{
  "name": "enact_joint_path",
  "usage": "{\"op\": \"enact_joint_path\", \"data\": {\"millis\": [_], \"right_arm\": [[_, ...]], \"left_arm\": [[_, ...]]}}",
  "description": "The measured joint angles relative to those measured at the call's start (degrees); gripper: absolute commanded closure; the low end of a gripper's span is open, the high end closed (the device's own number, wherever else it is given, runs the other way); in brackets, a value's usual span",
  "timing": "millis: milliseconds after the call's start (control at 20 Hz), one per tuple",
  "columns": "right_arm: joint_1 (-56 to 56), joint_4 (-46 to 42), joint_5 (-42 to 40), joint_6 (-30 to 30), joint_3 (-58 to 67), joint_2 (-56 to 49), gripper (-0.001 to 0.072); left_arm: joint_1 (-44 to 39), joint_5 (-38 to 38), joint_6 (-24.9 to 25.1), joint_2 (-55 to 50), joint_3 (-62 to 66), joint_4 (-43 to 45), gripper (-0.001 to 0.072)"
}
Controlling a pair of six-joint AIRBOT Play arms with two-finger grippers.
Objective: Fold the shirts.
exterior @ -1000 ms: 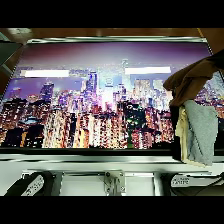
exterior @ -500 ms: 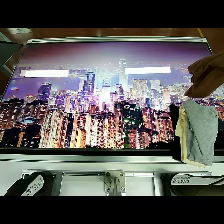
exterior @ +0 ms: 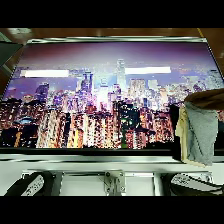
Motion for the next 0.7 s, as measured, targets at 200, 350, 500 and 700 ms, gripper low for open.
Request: {"op": "enact_joint_path", "data": {"millis": [200,350,500,700], "right_arm": [[-0.4,-7.6,1.6,-1.3,-14.9,5.5,0.0647],[-0.5,-11.3,1.3,-2.3,-28.4,8.7,0.0647],[-0.5,-16.6,1.0,-3.3,-39.3,11.3,0.0635],[-0.6,-26.6,2.1,-4.7,-47.6,13.2,0.0025]], "left_arm": [[0.0,0.0,0.0,-0.2,0.0,0.0,0.0669],[0.0,0.0,0.1,-0.2,0.0,0.0,0.0670],[0.0,0.0,0.1,-0.2,0.0,0.0,0.0670],[0.0,0.0,0.1,-0.2,0.0,0.0,0.0670]]}}
